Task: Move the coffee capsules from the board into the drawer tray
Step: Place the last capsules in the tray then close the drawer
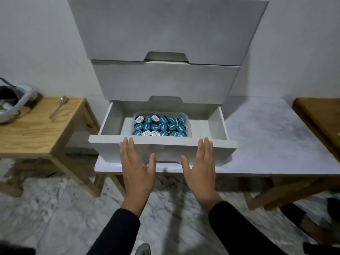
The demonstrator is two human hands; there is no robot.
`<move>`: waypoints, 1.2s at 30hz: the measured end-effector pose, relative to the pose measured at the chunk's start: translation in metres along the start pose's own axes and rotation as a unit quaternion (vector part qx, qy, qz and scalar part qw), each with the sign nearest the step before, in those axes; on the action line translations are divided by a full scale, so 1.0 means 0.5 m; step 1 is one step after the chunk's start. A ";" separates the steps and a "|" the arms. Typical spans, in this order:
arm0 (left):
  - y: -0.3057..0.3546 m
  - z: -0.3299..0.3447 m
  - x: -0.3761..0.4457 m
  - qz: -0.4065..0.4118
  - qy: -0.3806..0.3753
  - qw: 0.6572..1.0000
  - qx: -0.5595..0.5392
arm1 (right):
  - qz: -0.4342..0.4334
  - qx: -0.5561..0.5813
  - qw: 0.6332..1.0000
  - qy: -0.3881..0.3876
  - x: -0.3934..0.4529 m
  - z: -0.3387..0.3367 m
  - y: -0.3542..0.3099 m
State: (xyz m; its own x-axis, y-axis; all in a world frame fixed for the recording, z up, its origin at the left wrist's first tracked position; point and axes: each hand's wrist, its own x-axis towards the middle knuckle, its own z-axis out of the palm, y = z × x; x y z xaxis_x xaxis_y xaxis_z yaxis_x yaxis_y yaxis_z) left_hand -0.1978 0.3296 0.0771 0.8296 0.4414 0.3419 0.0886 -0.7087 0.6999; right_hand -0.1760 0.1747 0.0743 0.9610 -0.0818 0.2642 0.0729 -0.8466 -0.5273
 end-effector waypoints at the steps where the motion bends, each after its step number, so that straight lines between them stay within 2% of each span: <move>1: -0.014 0.001 -0.003 -0.010 0.002 1.000 -0.005 | 0.016 0.005 1.000 0.011 -0.009 0.007 -0.002; 7: -0.106 0.045 0.010 -0.087 0.025 0.995 -0.053 | 0.114 0.073 0.986 0.095 -0.026 0.085 0.001; 11: -0.168 0.082 0.034 -0.089 0.056 0.989 -0.100 | 0.160 0.116 0.968 0.153 -0.007 0.143 0.020; 18: -0.202 0.120 0.084 -0.064 0.091 0.978 -0.179 | 0.160 0.138 0.952 0.220 0.038 0.195 0.047; 26: -0.195 0.143 0.140 -0.038 0.089 0.977 -0.188 | 0.136 0.159 0.950 0.234 0.094 0.194 0.031; 36: -0.173 0.196 0.259 -0.037 0.069 0.982 -0.174 | 0.138 0.157 0.956 0.207 0.226 0.207 0.022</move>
State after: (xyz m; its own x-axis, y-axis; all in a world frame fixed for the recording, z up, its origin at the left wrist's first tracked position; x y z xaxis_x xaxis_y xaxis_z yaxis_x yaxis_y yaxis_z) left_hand -0.0439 0.3941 -0.0008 0.7439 0.5716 0.3462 -0.0670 -0.4516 0.8897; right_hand -0.0388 0.2104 0.0146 0.7726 -0.5348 0.3423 -0.0290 -0.5683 -0.8223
